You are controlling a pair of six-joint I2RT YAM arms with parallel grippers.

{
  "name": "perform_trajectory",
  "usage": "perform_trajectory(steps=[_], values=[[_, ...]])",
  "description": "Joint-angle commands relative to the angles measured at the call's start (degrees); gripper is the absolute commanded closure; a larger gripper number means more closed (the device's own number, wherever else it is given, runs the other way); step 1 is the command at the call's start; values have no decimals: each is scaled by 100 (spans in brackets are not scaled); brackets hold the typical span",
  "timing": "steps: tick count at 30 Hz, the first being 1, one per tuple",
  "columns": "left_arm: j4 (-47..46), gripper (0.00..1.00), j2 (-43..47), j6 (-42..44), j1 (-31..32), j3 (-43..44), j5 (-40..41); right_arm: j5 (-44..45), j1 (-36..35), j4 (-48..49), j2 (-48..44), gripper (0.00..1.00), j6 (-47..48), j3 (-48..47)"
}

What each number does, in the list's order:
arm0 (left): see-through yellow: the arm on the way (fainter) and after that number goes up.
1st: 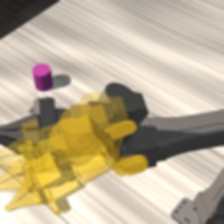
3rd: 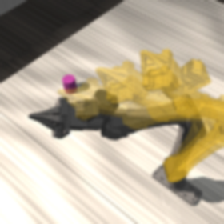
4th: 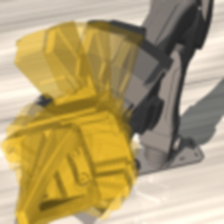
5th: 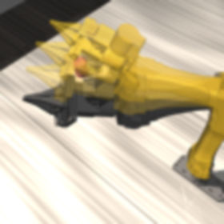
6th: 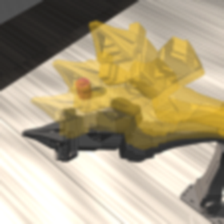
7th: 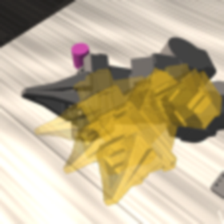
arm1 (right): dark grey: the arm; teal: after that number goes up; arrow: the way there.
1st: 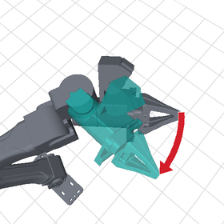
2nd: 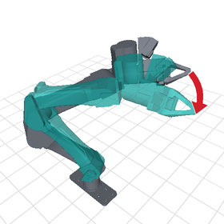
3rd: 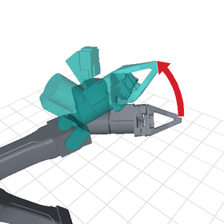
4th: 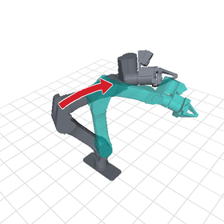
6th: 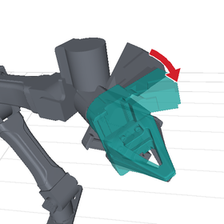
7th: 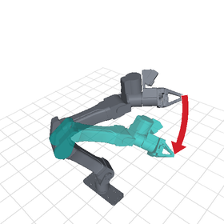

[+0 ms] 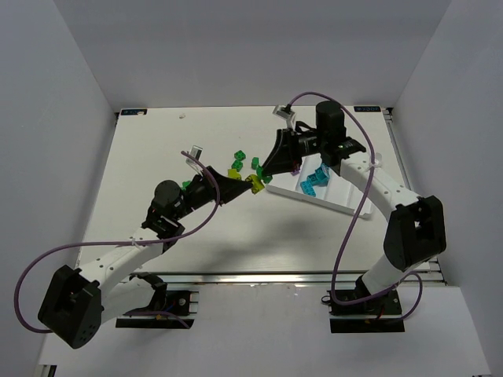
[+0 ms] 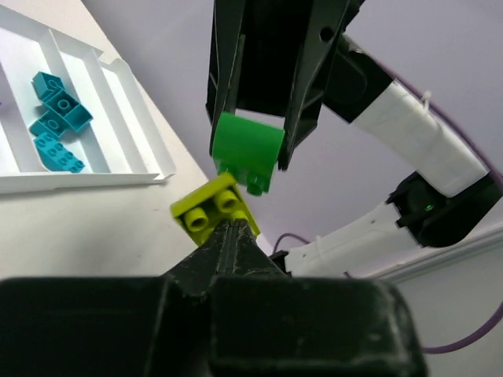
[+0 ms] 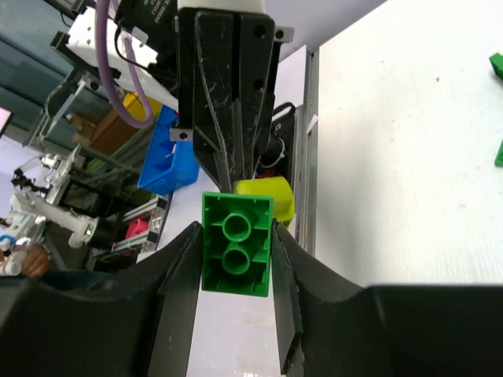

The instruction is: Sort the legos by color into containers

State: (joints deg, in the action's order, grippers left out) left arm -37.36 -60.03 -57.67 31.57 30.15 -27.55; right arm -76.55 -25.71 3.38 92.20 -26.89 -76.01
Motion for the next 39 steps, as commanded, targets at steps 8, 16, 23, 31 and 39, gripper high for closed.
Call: perform_trajectory(steps=[8, 16, 23, 31, 39], values=[[-420, 100, -26, 2, 33, 61, -13, -132, 497, -134, -510, 100, 306, 419], [-377, 100, -176, 28, 33, 52, -93, -70, 576, -328, -590, 100, 536, 561], [-421, 100, -150, 1, 33, -88, -5, 9, 699, -610, -554, 100, 729, 552], [-447, 100, -149, -34, 33, -159, 13, 149, 813, -1014, -598, 100, 1080, 526], [-395, 100, -167, -16, 33, -203, 13, 710, 1007, -2041, -669, 100, 2046, 429]])
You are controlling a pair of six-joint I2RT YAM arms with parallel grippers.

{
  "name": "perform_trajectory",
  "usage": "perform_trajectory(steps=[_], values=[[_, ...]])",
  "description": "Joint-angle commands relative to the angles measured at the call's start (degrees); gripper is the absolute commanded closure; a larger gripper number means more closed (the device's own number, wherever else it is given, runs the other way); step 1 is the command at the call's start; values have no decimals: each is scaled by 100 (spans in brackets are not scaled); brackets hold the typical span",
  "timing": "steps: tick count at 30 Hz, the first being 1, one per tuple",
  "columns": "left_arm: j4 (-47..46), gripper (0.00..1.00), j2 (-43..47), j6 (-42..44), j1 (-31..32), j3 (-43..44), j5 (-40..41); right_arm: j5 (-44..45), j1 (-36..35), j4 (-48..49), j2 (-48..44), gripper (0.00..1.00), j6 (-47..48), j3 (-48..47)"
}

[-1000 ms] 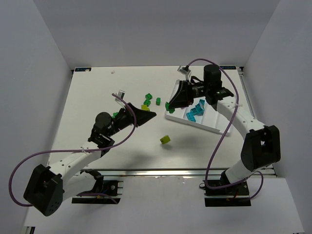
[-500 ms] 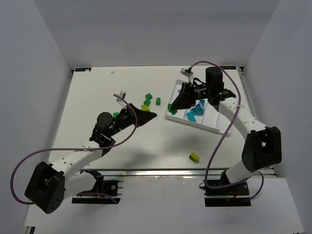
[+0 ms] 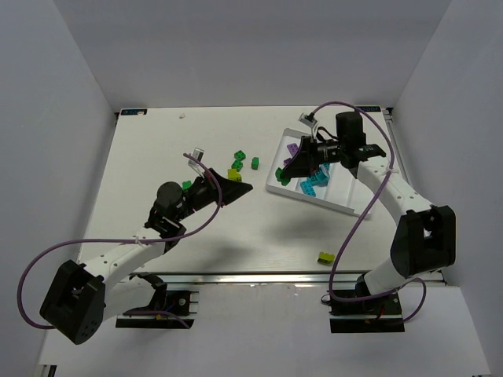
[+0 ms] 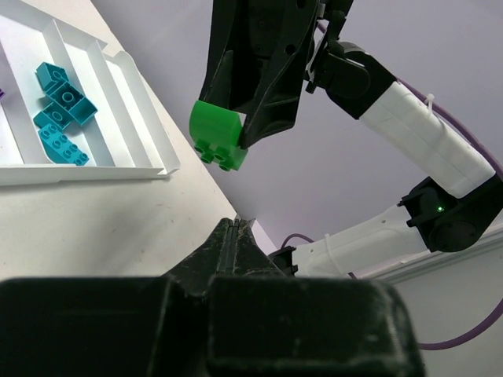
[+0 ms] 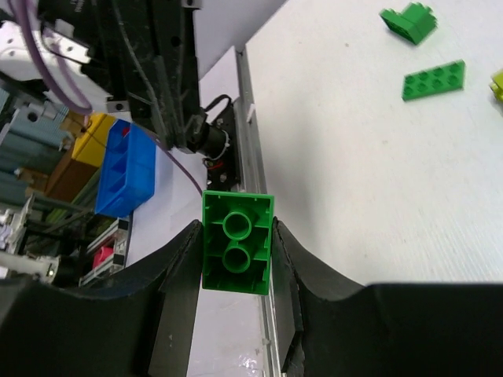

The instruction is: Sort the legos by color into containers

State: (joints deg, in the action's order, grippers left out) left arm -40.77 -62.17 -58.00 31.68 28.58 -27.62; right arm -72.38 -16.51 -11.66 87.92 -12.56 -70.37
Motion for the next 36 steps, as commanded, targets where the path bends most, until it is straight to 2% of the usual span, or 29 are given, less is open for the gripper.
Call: perform_trajectory(steps=[1, 6, 11, 16, 19, 20, 22, 24, 27, 29, 32, 33, 34, 35, 36], values=[[-45, 100, 47, 25, 22, -45, 19, 382, 122, -835, -249, 100, 753, -152], [17, 100, 39, 43, 22, -133, 28, 1364, 429, -1733, -293, 100, 1712, -214], [113, 100, -49, -27, 22, -160, 125, 2096, 816, -2129, -354, 100, 1958, -179], [833, 99, -409, -553, 22, 234, 195, 2386, 1114, -2218, -389, 100, 1898, -162], [1474, 82, -778, -1114, 5, 542, 204, 2465, 1229, -2174, -425, 100, 1766, -109], [1485, 64, -866, -1265, -4, 570, 117, 2474, 1256, -2165, -442, 100, 1739, -91], [1354, 46, -1076, -1712, -4, 605, 2, 2492, 1317, -2174, -469, 100, 1730, -56], [1134, 38, -1139, -1855, -4, 631, -77, 2536, 1352, -2182, -495, 100, 1730, -21], [1386, 26, -1157, -1873, -13, 807, -25, 2544, 1431, -2209, -513, 100, 1748, 6], [1545, 26, -1201, -1715, -13, 982, -33, 2553, 1502, -2235, -539, 100, 1757, 23], [1608, 29, -1253, -1662, -13, 975, -60, 2606, 1590, -2270, -557, 100, 1792, 32], [1564, 40, -1271, -1662, -13, 939, -94, 2623, 1685, -2297, -557, 100, 1801, 23], [1494, 91, -1297, -1706, -13, 904, -121, 2641, 1782, -2332, -565, 100, 1818, 14], [1415, 100, -1350, -1732, -13, 826, -147, 2676, 1835, -2367, -574, 100, 1888, -3], [1380, 100, -1359, -1706, -13, 799, -165, 2711, 1923, -2402, -565, 100, 1932, -21]])
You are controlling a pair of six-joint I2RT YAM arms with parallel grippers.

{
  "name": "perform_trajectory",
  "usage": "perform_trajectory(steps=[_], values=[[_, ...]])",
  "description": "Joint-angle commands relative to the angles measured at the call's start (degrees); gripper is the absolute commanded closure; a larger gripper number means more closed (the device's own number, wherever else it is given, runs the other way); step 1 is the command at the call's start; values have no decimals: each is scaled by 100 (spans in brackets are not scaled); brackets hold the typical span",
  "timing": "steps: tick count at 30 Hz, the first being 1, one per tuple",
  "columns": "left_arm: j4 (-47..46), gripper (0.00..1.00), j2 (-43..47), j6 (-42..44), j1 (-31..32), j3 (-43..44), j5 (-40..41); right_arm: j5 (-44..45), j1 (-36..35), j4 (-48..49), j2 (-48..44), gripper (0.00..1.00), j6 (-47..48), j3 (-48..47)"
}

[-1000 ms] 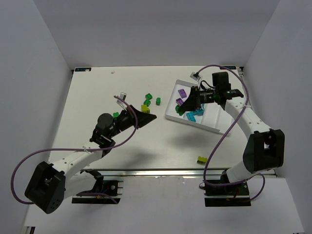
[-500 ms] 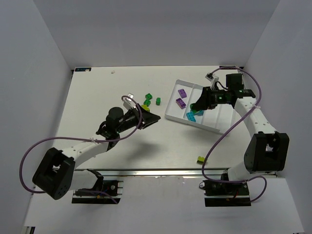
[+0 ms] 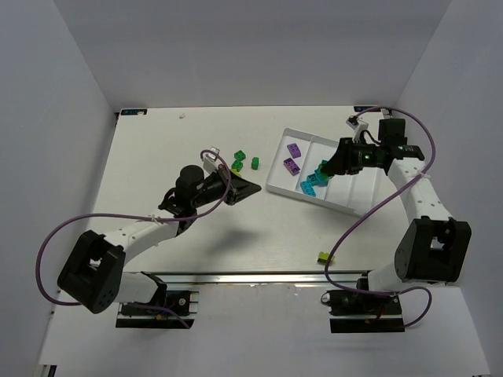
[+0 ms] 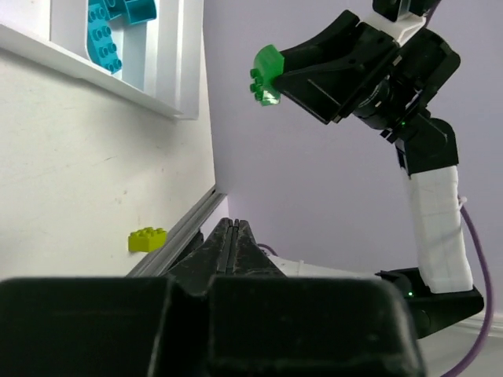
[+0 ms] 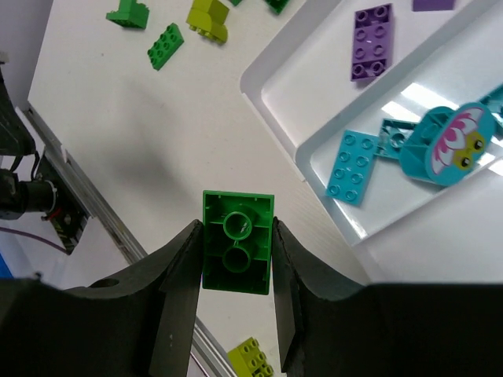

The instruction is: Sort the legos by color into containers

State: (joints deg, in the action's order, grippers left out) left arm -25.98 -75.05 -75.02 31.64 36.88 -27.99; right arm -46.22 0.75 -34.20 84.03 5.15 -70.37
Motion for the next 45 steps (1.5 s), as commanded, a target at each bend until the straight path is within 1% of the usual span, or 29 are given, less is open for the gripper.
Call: perform_trajectory(steps=[1, 2, 3, 4, 5, 6, 8, 10, 11, 12, 13, 14, 16, 17, 18, 20, 21, 24, 29, 32, 34, 35, 36, 37, 39, 41, 42, 43, 45], values=[[-109, 100, -89, 5, -9, -67, -128, 147, 241, -236, -168, 100, 206, -21], [-170, 100, -80, 14, -9, -128, -137, 305, 293, -272, -150, 100, 249, -38], [-153, 91, -80, 75, -9, -137, -154, 411, 372, -350, -115, 100, 346, -82], [-75, 56, -63, 163, -9, -120, -120, 525, 416, -394, -106, 100, 381, -91], [187, 43, -37, 285, -9, -94, -58, 709, 460, -465, -89, 100, 443, -117], [329, 37, 24, 400, -9, -24, -14, 806, 530, -509, -45, 100, 565, -152], [549, 37, 86, 699, -9, -6, 21, 1087, 584, -518, -18, 96, 654, -214], [707, 40, 157, 954, -9, 29, 65, 1333, 636, -492, 52, 93, 768, -249], [812, 44, 174, 1007, -9, 29, 65, 1604, 645, -466, 78, 92, 803, -249], [822, 56, 174, 1059, -9, -5, 74, 1737, 671, -404, 157, 91, 830, -258], [814, 61, 183, 1060, -9, -32, 65, 1878, 698, -378, 219, 91, 900, -310], [805, 62, 183, 1060, -9, -76, 48, 1958, 724, -360, 271, 91, 918, -337], [840, 59, 227, 1078, -9, -155, 65, 2142, 768, -237, 438, 87, 988, -407], [1040, 54, 253, 1104, -9, -164, 187, 2248, 812, -228, 543, 86, 1040, -512], [1190, 44, 306, 1208, -9, -155, 275, 2292, 821, -202, 588, 84, 1102, -548], [1621, 36, 481, 1376, 0, -76, 495, 2363, 830, 17, 667, 77, 1260, -566], [1700, 34, 543, 1455, -8, -76, 679, 2363, 830, 70, 781, 74, 1287, -592], [1929, 34, 745, 1543, -9, -59, 961, 2284, 821, 98, 1141, 71, 1296, -820], [2193, 33, 965, 1561, -8, -41, 1216, 2161, 821, 325, 1607, 66, 1261, -1022], [2386, 33, 1132, 1587, -9, -67, 1410, 2020, 812, 326, 1914, 59, 1252, -1259], [2500, 33, 1202, 1587, -8, -85, 1532, 1880, 777, 300, 2047, 39, 1348, -1453], [2545, 33, 1238, 1605, -9, -76, 1577, 1819, 760, 273, 2152, 33, 1392, -1514], [2658, 33, 1316, 1614, -17, -59, 1638, 1731, 768, 238, 2196, 20, 1488, -1637], [2764, 33, 1352, 1631, -17, -41, 1743, 1600, 768, 194, 2232, 13, 1524, -1699], [2931, 32, 1466, 1684, -26, 3, 1849, 1441, 768, 46, 2241, 11, 1673, -1787], [3045, 32, 1536, 1719, -44, 21, 1990, 1082, 768, -226, 2127, 11, 2330, -1875], [3176, 32, 1615, 1737, -70, 29, 2034, 740, 768, -915, 2057, 11, 2846, -1901], [3239, 32, 1668, 1745, -79, 29, 2086, -90, 768, -1496, 1856, 11, 4548, -1858], [3414, 32, 1756, 1789, -131, 21, 2201, -702, 742, -2962, 1618, 10, 6882, -1613]])
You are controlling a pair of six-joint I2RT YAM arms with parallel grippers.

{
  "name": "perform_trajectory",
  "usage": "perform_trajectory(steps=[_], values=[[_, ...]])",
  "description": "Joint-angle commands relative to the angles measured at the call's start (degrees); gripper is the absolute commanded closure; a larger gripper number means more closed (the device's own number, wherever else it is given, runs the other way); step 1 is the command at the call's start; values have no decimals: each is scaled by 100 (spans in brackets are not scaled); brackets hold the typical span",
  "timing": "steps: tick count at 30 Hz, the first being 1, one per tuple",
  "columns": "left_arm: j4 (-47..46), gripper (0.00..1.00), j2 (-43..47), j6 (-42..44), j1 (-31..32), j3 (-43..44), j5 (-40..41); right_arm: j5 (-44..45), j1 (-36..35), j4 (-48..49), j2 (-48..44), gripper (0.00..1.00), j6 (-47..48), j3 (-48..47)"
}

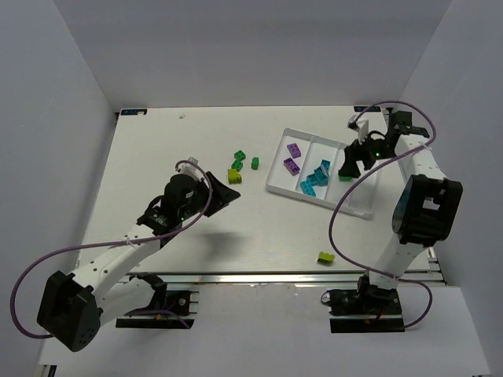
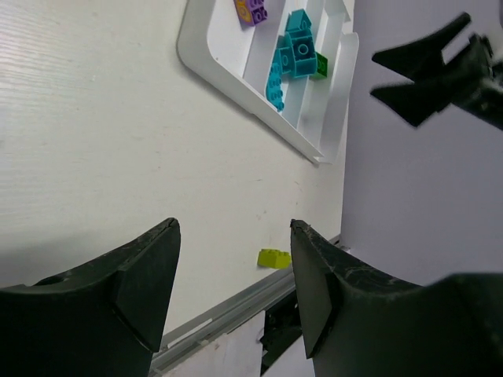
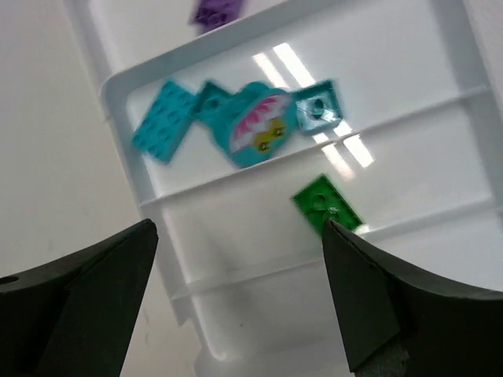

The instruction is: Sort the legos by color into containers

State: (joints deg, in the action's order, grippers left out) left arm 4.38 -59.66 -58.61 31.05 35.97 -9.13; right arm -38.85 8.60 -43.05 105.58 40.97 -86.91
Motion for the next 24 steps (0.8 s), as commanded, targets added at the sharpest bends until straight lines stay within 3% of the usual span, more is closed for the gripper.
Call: perform_trajectory(steps=[1, 5, 7, 14, 18, 24], values=[[431, 32, 314, 165, -99, 86, 358, -1415, -156, -3207, -895, 11, 4791, 617], [678, 33, 586, 236, -318, -11, 508, -379, -710, -3105, -2162, 11, 5658, 2576], [844, 33, 735, 253, -389, -54, 526, -194, -1121, -2564, -2845, 11, 5161, 3143], [1232, 29, 982, 271, -609, -98, 693, 825, -2239, -95, -4633, 11, 1628, 4630], [1205, 29, 1018, 210, -617, -204, 667, 1378, -2626, 244, -5091, 11, 1168, 5166], [1240, 29, 1123, 157, -626, -274, 675, 1713, -2987, 375, -4951, 11, 887, 5439]])
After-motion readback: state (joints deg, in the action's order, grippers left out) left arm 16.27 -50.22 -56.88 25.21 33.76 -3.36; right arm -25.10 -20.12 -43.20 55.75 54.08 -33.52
